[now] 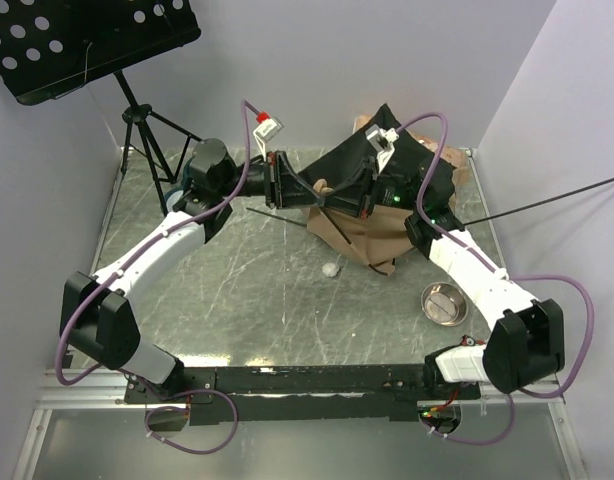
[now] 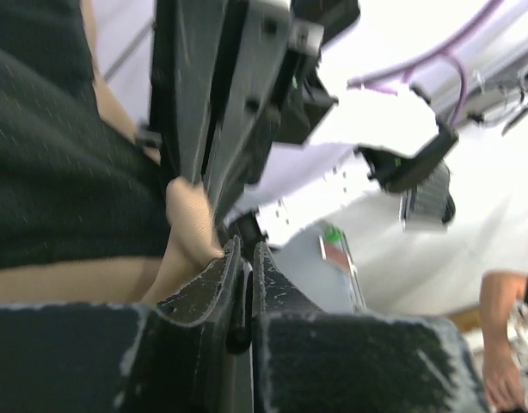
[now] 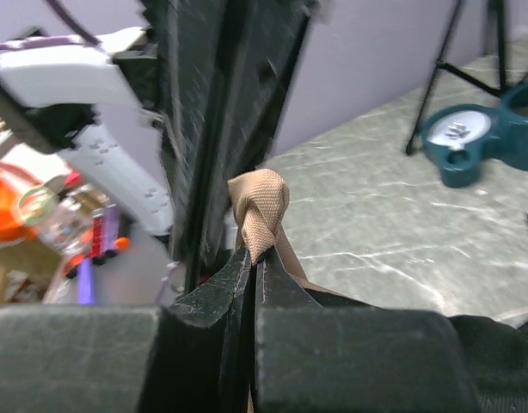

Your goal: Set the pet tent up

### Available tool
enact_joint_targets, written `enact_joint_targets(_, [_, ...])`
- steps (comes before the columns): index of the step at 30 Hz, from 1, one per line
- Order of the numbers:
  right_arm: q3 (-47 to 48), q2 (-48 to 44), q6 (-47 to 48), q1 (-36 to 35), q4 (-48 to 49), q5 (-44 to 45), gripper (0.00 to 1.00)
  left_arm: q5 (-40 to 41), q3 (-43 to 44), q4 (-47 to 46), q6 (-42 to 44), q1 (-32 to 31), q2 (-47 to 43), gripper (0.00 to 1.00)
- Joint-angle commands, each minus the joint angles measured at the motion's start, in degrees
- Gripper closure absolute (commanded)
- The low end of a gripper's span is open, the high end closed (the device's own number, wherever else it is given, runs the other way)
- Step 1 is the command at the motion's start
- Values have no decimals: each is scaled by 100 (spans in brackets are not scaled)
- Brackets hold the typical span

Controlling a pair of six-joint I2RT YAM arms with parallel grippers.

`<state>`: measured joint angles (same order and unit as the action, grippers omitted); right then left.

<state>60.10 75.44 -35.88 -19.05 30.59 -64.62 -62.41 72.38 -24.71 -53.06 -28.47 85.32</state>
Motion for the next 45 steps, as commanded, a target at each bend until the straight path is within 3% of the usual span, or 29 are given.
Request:
enact_joint_targets(1, [-138, -538, 765, -204, -762, 739, 100, 1037, 214, -448, -223, 34, -15, 99])
enact_joint_targets(7, [19, -917, 1881, -608, -2142, 2371, 100, 1679, 294, -210, -310, 8, 134, 99])
enact_joint_targets(15, [151, -794, 2462, -1267, -2812, 3710, 100, 1952, 435, -622, -942, -62, 433, 99])
enact_joint_targets(25, [11, -531, 2252, -1426, -2286, 3623, 100, 1355, 364, -1799, -1558, -519, 626, 99])
enact_joint_targets(28, [247, -425, 2243, -1497, -2058, 3684, 100, 1031, 863, -2212, -1401, -633, 775, 99])
enact_joint_targets(33, [1143, -258, 2120, -1023, -2109, 3465, 100, 722, 1893, -1423, -820, -599, 925, 99])
enact_joint_targets(39, [646, -670, 1997, -749, -1750, 2894, 100, -84, 1569, -1106, -591, -835, 924, 99])
enact_joint_targets(42, [83, -758, 1909, -749, -1443, 2867, 100, -446, 921, -1912, -1222, -959, 1013, 99])
enact_joint_targets(45, [-392, -855, 1445, -435, -951, 2868, 100, -649, 296, -1933, -1208, -968, 917, 99])
